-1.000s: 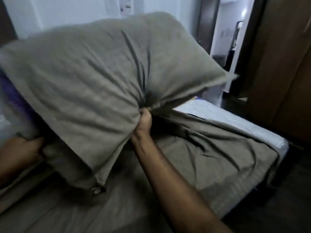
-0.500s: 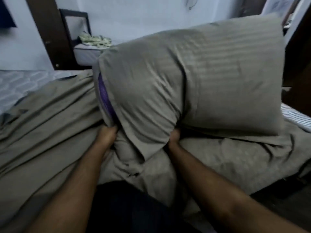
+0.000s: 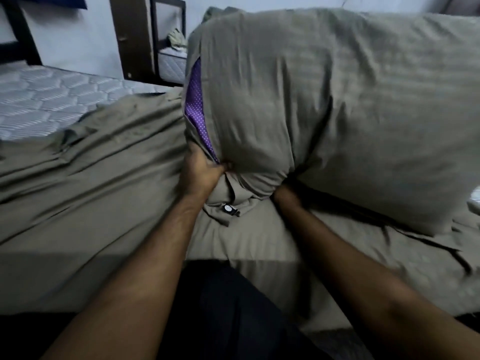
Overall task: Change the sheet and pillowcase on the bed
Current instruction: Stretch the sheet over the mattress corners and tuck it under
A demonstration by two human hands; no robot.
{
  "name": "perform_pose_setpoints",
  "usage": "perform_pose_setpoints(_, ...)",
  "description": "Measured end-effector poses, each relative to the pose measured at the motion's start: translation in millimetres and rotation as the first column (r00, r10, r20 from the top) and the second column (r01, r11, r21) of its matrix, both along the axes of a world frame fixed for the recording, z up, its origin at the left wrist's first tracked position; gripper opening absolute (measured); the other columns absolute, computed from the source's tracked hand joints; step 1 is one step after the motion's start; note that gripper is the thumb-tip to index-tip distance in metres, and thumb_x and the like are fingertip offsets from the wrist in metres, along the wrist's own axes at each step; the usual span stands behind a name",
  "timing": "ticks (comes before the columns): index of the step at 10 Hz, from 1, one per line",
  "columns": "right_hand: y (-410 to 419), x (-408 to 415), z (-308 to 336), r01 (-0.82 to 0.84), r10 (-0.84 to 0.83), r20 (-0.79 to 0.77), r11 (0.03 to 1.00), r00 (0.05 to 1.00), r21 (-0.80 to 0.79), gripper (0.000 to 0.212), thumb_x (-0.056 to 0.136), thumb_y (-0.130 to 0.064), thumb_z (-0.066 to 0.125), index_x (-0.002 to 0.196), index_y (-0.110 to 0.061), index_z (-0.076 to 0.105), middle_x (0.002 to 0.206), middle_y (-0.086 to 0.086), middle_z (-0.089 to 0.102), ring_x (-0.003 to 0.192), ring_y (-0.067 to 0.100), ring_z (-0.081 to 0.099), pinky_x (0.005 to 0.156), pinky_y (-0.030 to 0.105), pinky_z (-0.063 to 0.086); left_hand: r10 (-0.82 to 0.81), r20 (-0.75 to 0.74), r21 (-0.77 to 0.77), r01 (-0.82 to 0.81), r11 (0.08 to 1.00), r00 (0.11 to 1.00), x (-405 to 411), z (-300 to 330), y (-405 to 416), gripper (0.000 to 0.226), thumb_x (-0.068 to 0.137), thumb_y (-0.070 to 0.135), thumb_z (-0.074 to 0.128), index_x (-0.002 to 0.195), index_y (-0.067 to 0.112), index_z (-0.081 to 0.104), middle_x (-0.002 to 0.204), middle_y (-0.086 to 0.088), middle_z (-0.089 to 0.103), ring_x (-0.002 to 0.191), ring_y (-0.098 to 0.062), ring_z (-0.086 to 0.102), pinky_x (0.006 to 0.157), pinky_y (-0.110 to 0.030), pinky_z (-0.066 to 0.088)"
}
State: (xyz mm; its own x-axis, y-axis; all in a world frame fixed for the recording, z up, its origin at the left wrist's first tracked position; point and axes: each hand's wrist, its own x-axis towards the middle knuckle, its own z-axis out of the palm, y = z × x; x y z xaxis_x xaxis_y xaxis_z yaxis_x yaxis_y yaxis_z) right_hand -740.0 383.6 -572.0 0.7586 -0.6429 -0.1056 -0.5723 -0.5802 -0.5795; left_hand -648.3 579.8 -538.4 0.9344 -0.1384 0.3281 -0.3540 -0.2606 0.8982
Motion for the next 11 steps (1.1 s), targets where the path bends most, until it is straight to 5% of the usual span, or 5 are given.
perform_pose_setpoints(2,67.6,-54.0,-9.3,-0.128,0.118,-0.049,0.905,0.992,-0.405,0.039,0.104,-0.030,0.042,0.113,0.003,0.062,0.119,0.027,0.064,0.110,0.041,0.060,0.090,0.042,0.045,0.036,0.083,0.034,-0.039,0.999,0.996,-1.3,-22.7,22.1,0.099,0.073,0.055,0.067,0.152,0.006,0.033,0.136,-0.024,0.053,0.124,-0.038,0.054,0.098,-0.045,0.048)
perform_pose_setpoints(4,134.7,-102.5,31.2,-0.129,0.559,0.360,0.653,0.747,-0.746,0.052,0.097,-0.037,0.054,0.146,-0.020,0.050,0.150,0.007,0.048,0.137,0.030,0.046,0.107,0.041,0.039,-0.099,0.121,-0.171,0.119,0.978,0.988,10.3,-35.3,34.7,0.096,0.071,0.049,0.080,0.151,0.017,0.039,0.140,0.002,0.060,0.127,-0.011,0.057,0.107,-0.034,0.047)
perform_pose_setpoints(5,111.4,-83.4,69.4,0.164,0.295,0.375,0.551,0.879,-0.818,0.082,0.090,-0.059,0.054,0.159,-0.037,0.015,0.168,0.010,0.005,0.152,0.043,0.005,0.116,0.059,0.017,-0.095,0.062,-0.234,0.107,0.966,0.993,7.1,-41.9,40.9,0.092,0.078,0.036,0.084,0.154,0.013,0.036,0.136,0.009,0.061,0.118,0.004,0.058,0.105,-0.026,0.047)
perform_pose_setpoints(7,24.5,-0.2,31.7,0.101,0.133,0.235,0.628,0.963,-0.771,0.086,0.090,-0.071,0.036,0.159,-0.038,-0.002,0.166,0.014,-0.013,0.149,0.050,-0.008,0.113,0.073,0.010,-0.065,0.031,-0.198,0.070,0.978,0.997,8.6,-52.4,40.0,0.078,0.085,0.028,0.078,0.152,0.019,0.040,0.133,0.000,0.064,0.118,-0.014,0.062,0.102,-0.034,0.050)
perform_pose_setpoints(11,26.0,36.3,16.0,0.207,0.126,0.338,0.580,0.933,-0.788,0.075,0.098,-0.066,0.029,0.160,-0.032,0.006,0.167,0.014,0.003,0.152,0.041,0.006,0.119,0.059,0.014,-0.160,0.577,0.503,-0.194,0.842,0.801,-12.3,-63.2,33.9,0.061,0.075,0.038,0.065,0.134,0.024,0.056,0.166,-0.006,0.024,0.152,-0.028,0.025,0.109,-0.051,0.039)
